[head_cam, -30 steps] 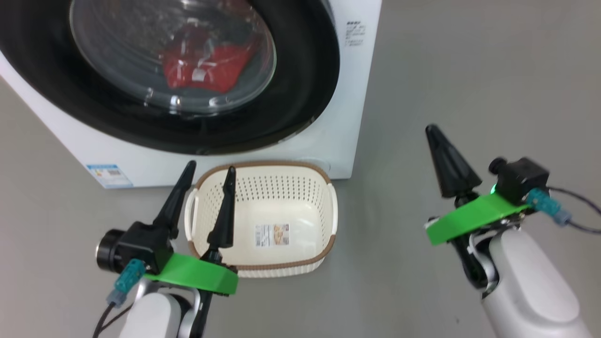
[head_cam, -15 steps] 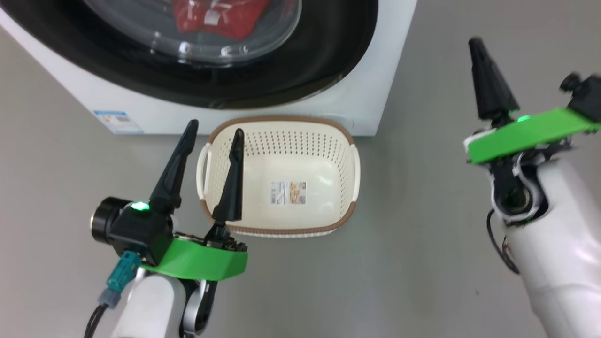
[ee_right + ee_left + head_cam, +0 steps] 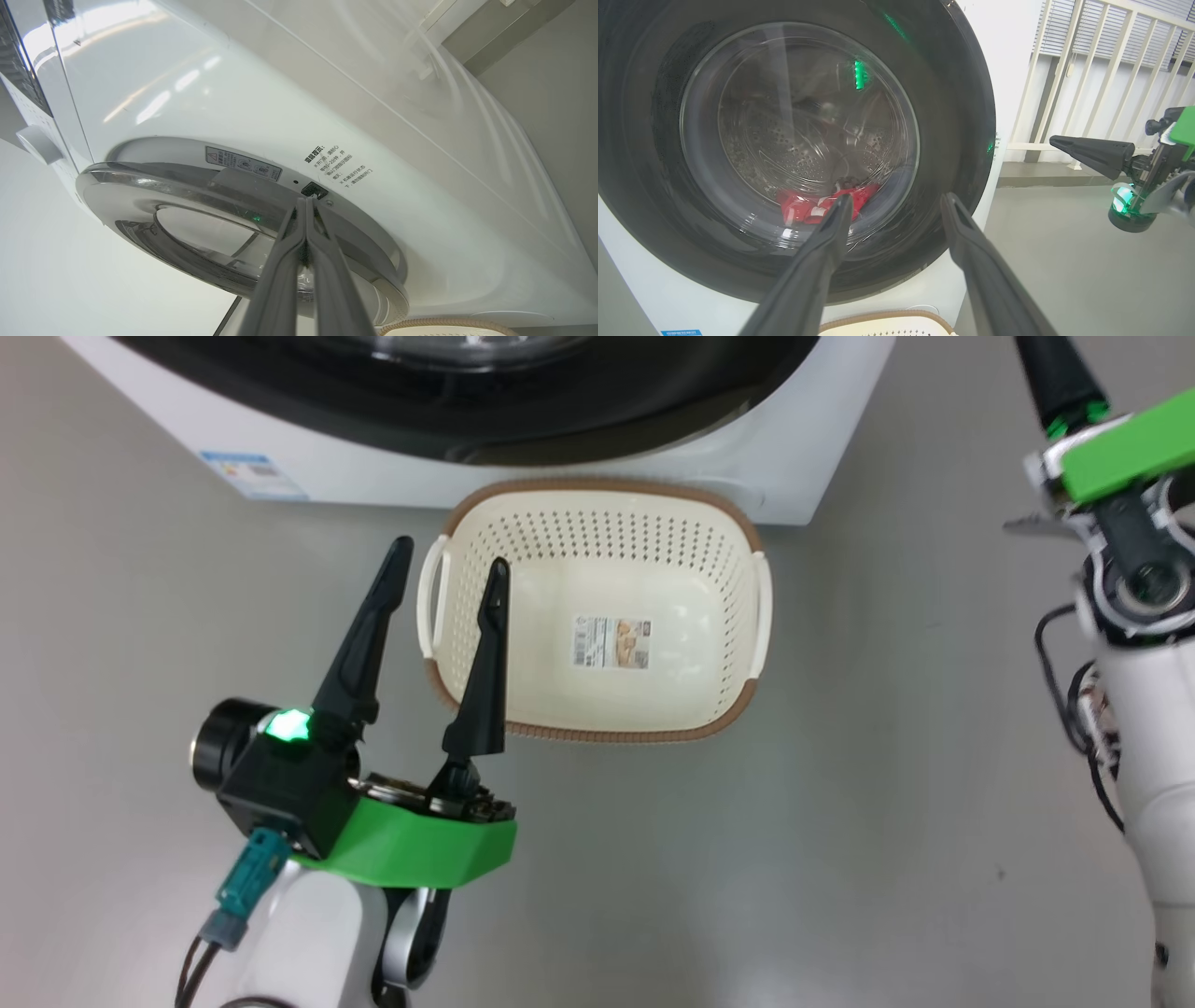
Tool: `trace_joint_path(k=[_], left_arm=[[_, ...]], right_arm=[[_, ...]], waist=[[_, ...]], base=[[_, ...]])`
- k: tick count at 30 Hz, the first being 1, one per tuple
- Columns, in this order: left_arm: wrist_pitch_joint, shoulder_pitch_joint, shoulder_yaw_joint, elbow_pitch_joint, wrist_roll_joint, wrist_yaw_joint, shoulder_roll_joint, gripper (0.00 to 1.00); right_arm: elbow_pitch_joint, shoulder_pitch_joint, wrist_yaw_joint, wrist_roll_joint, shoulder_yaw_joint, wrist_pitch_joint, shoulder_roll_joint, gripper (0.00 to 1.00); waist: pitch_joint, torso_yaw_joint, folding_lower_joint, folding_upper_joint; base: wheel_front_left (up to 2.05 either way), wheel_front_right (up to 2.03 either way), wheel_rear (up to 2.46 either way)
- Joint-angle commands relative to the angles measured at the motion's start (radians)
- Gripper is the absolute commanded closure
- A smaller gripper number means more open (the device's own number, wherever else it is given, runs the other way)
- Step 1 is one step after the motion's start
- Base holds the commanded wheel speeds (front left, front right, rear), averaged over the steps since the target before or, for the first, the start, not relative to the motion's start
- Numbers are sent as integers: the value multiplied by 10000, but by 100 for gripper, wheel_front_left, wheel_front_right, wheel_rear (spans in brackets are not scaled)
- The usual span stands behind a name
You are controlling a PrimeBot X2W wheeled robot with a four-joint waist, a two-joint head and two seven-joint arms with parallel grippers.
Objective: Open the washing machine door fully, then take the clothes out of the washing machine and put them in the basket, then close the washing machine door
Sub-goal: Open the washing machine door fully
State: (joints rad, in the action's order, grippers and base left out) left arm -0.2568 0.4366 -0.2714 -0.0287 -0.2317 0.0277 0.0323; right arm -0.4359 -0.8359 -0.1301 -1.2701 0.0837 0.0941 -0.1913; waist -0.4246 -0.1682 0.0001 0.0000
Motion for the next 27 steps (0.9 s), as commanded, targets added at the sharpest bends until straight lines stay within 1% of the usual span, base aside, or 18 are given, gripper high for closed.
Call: trace_joint_path(k=[1, 7, 10, 14, 18, 21, 27], left_arm=[[-49, 194, 193, 325, -77, 103, 179, 0], [-49, 263, 64, 413, -120, 210, 179, 0], [-49, 293, 14, 428, -32, 290, 179, 0], [-49, 328, -139, 560, -43, 468, 179, 0], [-49, 348, -289, 616, -133, 621, 179, 0], [-49, 376, -347, 649, -151, 670, 179, 0], [-49, 429, -367, 669, -140, 681, 179, 0]], right_arm=[[140, -382, -6, -375, -14, 244, 22, 100], [-360, -1289, -6, -1733, -372, 1457, 40, 100], [-734, -1830, -6, -2109, -374, 2103, 5, 100], [-1187, -2621, -6, -2315, -279, 2778, -73, 100], [-1569, -3230, -6, -2452, -268, 3154, -103, 100], [-1829, -3545, -6, -2668, -279, 3535, -68, 100], [-1949, -3886, -6, -2855, -209, 4060, -58, 100]], waist=[[-380, -292, -1, 0], [-806, -479, -1, 0], [-1029, -518, -1, 0], [-1300, -617, -1, 0], [-1474, -721, -1, 0], [-1571, -791, -1, 0], [-1720, -894, -1, 0]], base=[[0, 0, 0], [0, 0, 0], [0, 0, 0], [0, 0, 0], [0, 0, 0], [0, 0, 0], [0, 0, 0]])
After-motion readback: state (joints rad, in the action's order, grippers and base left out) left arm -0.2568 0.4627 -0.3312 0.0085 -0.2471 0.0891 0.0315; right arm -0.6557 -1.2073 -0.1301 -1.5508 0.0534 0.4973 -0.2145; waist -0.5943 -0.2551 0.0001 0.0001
